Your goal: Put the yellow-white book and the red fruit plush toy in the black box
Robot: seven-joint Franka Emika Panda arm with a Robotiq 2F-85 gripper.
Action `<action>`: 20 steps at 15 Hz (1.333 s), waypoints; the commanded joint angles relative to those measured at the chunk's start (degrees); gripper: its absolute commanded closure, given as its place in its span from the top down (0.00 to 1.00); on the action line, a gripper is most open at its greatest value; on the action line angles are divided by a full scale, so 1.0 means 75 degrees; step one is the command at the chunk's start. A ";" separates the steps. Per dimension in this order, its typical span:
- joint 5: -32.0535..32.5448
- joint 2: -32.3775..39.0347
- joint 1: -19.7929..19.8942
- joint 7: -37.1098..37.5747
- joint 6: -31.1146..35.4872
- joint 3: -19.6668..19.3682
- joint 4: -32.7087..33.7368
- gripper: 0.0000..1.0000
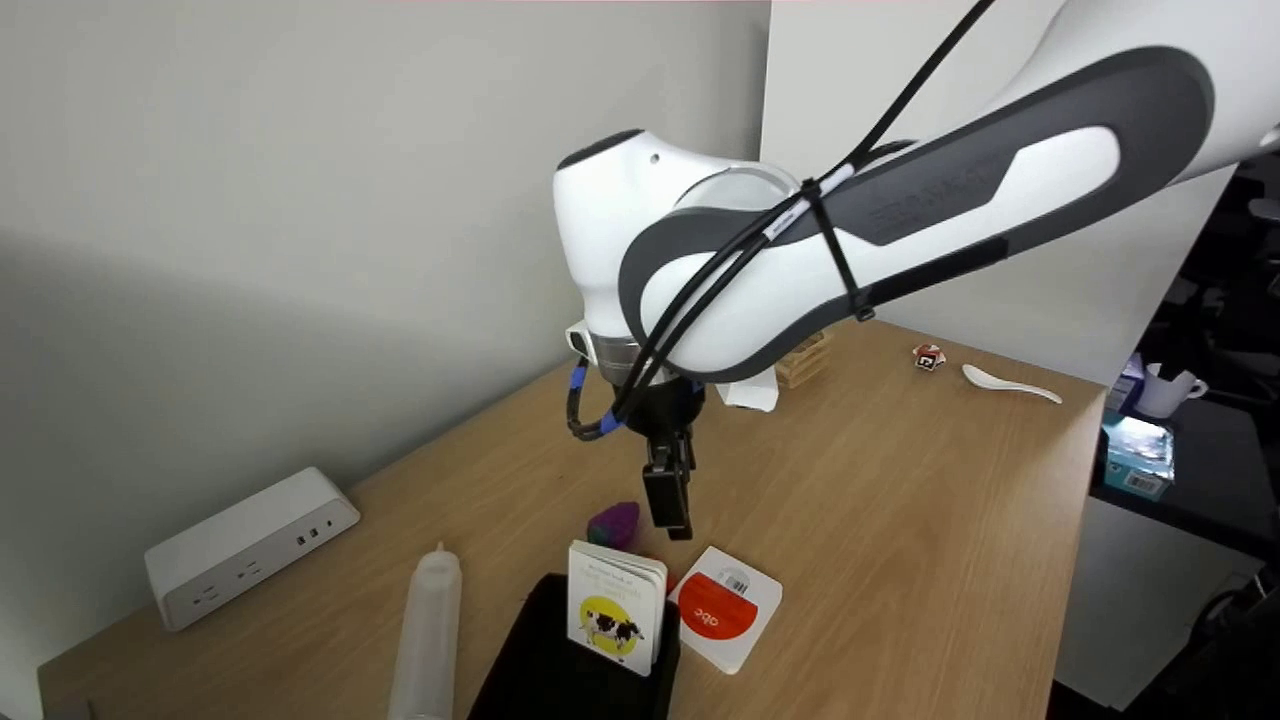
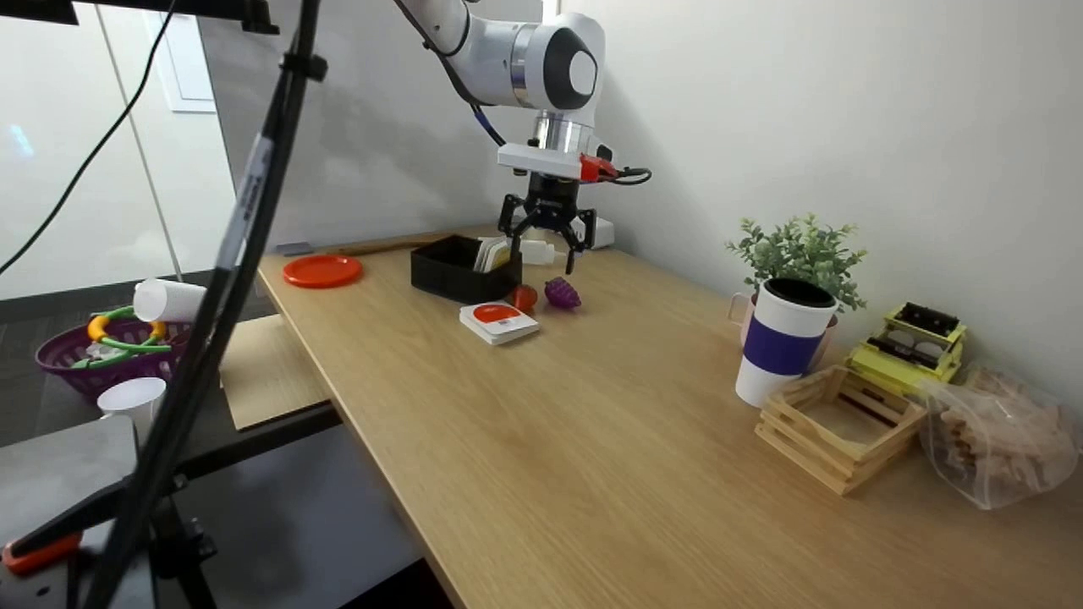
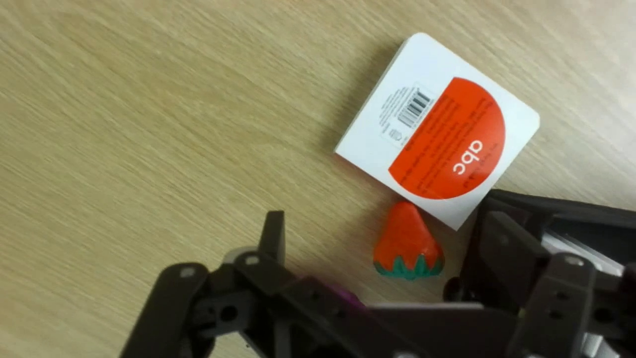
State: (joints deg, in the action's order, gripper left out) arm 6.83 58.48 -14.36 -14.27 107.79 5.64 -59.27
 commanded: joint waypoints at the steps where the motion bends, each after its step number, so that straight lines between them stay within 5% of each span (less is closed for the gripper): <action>1: -0.0012 0.0822 0.0114 -0.1137 -0.0874 0.0315 0.1336 1.00; 7: -0.0003 0.1468 -0.0097 -0.1565 -0.2038 0.0253 0.2615 1.00; 8: 0.0000 0.1122 -0.0042 -0.1515 -0.1662 0.0216 0.1904 1.00; 10: -0.0001 0.1237 -0.0076 -0.1515 -0.1790 0.0216 0.2166 1.00; 20: -0.0402 0.1713 -0.0152 0.1351 -0.0498 0.0159 0.2328 1.00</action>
State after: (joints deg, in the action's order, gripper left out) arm 4.62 70.04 -15.24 -8.32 103.06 7.21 -42.46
